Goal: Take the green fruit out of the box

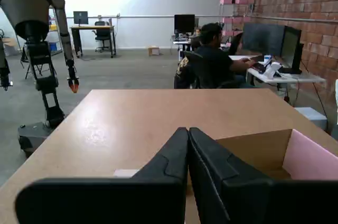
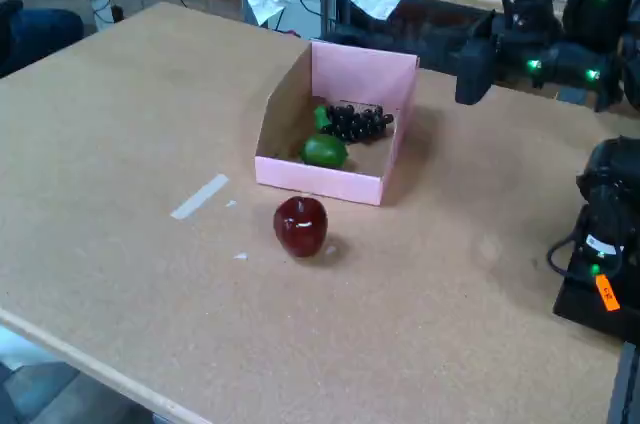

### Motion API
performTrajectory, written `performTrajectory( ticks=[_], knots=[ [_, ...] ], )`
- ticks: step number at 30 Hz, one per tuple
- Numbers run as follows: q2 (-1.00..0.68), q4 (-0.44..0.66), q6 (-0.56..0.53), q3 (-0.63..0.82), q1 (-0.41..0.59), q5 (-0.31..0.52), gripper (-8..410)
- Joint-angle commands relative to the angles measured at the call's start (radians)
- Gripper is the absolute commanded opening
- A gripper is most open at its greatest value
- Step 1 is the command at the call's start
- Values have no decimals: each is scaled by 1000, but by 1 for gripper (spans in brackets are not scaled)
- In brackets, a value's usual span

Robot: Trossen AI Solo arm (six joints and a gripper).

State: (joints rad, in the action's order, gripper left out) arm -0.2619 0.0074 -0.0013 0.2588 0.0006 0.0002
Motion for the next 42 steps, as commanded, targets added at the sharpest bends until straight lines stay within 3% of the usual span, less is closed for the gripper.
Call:
performTrajectory(
  ticks=[1,37,42],
  knots=[
    [0,-3,2,2,0,-1,0],
    [0,-5,3,2,0,3,0],
    [-2,-4,11,6,0,75,6]
  ],
)
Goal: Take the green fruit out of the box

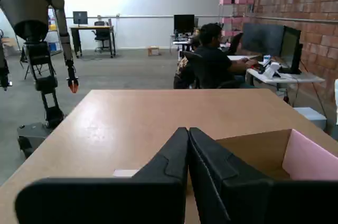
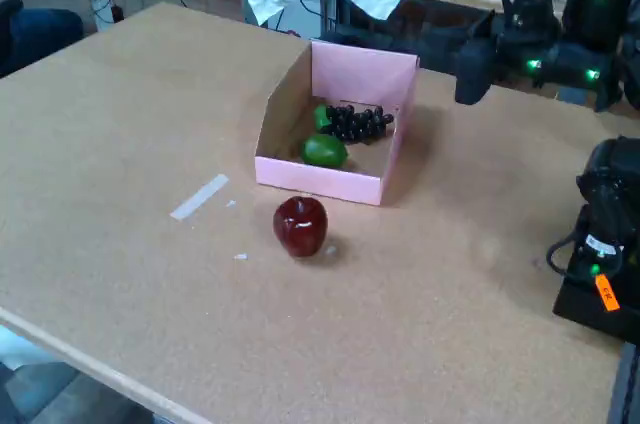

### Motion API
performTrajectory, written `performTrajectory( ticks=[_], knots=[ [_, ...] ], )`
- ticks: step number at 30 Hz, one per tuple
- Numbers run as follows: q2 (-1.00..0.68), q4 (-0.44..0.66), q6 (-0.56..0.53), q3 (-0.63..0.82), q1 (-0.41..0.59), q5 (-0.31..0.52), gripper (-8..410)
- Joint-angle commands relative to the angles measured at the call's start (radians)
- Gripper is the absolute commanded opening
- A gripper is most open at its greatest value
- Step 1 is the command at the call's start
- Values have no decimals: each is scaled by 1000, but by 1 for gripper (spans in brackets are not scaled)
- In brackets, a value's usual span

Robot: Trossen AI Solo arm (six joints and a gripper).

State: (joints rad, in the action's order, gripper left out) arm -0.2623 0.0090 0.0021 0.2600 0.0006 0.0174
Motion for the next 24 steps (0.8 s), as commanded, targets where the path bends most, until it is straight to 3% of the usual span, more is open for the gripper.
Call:
performTrajectory(
  ticks=[1,8,12,20,24],
  knots=[
    [-7,-5,11,8,0,74,10],
    [-64,-4,-4,75,0,97,82],
    [-129,14,-63,153,0,97,126],
    [-343,262,-191,378,-1,96,157],
    [-464,303,-144,457,-1,94,174]
  ],
)
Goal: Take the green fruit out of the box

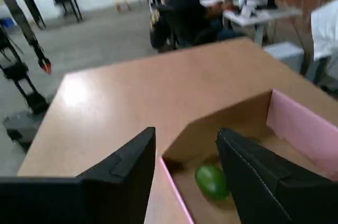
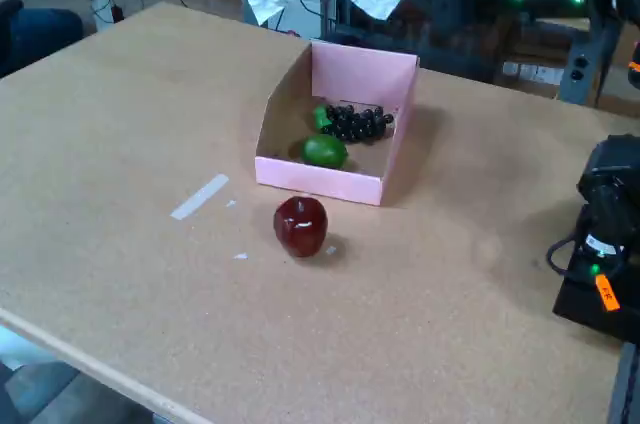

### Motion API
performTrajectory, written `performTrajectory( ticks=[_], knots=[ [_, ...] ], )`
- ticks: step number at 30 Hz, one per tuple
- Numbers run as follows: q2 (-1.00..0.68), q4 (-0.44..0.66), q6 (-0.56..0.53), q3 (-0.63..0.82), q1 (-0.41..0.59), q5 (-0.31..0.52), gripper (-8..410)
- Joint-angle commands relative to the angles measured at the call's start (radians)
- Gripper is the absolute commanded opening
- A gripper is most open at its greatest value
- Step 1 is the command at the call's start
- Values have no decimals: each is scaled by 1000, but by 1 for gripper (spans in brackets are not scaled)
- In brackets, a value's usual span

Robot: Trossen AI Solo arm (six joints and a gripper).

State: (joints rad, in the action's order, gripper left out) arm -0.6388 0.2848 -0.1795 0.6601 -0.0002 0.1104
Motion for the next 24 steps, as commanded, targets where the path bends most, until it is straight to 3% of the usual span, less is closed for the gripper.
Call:
performTrajectory(
  ticks=[1,3,11,15,20,24],
  knots=[
    [-122,40,64,75,2,2,181],
    [-195,68,108,114,12,5,199],
    [-470,78,101,261,72,20,265],
    [-572,79,80,324,92,145,287],
    [-674,87,17,390,116,128,308],
    [-755,87,31,421,120,63,317]
  ],
)
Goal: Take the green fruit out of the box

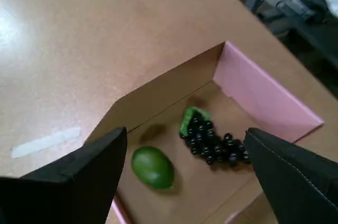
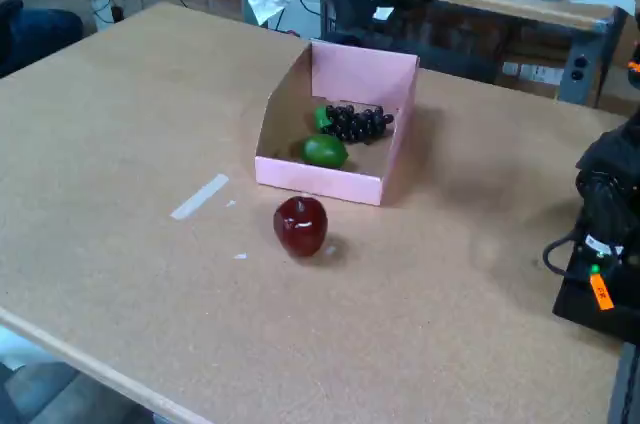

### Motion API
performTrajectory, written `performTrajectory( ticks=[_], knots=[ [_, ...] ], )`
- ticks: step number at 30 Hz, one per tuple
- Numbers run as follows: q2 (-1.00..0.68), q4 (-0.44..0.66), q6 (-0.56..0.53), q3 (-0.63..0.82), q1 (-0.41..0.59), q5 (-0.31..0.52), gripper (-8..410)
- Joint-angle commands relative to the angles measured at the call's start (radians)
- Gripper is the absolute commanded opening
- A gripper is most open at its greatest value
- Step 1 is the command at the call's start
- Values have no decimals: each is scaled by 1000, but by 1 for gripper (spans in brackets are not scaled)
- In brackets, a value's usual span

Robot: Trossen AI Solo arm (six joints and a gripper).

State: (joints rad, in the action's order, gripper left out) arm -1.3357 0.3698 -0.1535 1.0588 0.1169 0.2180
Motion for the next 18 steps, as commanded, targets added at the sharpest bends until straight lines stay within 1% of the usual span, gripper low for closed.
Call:
performTrajectory(
  ticks=[1,4,9,14,18],
  knots=[
    [-79,3,4,29,2,-56,317],
    [-132,22,5,46,2,-55,317],
    [-183,57,54,48,2,-60,317],
    [-213,79,89,48,2,-135,317],
    [-251,74,117,48,2,-134,317]
  ],
)
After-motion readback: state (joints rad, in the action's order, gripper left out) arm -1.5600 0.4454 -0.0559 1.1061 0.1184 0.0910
